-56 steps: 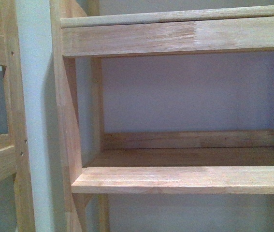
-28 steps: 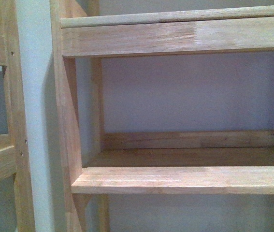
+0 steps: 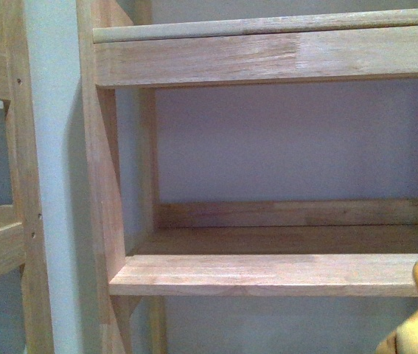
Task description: Put away toys
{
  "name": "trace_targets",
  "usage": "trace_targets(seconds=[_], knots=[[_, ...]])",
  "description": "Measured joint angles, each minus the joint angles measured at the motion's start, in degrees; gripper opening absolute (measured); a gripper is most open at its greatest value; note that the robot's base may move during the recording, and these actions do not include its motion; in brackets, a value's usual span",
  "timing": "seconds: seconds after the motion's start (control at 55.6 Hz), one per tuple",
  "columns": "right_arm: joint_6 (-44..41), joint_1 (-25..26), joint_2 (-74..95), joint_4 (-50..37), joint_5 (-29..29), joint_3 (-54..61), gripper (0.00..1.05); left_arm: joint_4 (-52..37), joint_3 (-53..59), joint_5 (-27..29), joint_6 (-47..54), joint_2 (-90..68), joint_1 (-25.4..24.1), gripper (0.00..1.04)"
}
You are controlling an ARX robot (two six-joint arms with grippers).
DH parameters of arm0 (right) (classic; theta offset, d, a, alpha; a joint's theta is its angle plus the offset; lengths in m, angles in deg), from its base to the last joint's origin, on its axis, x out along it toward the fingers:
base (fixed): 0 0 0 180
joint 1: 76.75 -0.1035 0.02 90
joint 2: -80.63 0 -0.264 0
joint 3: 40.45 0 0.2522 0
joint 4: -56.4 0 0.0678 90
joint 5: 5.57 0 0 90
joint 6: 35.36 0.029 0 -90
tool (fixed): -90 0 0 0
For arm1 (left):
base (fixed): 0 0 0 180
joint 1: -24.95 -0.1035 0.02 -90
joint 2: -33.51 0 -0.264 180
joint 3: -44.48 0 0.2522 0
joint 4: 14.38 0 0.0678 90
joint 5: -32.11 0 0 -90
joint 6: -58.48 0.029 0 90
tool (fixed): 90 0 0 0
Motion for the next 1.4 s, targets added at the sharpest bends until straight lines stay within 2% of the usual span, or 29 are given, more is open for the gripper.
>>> trace_targets(seconds=[0.342, 0.702, 0.989, 1.097, 1.403], knots=[[-5.81, -13.35, 14.60, -1.86, -11.54, -19.26, 0.05, 0.00, 0.00, -0.02, 0.00, 0.00, 0.00, 0.98], [-16.50, -27.15, 23.06, 4.11, -23.12, -39.12, 0.05, 0.00, 0.00, -0.02, 0.00, 0.00, 0.00, 0.98], [-24.55, -33.03, 27.32, 7.45, -29.16, -51.60, 0.05, 0.00, 0.00, -0.02, 0.00, 0.00, 0.00, 0.98], [-28.83, -36.65, 29.18, 8.02, -31.82, -56.57, 0.05, 0.00, 0.00, -0.02, 0.00, 0.00, 0.00, 0.98], [-36.72, -38.80, 35.50, 8.33, -30.58, -66.12, 0.05, 0.00, 0.00, -0.02, 0.00, 0.00, 0.00, 0.98]])
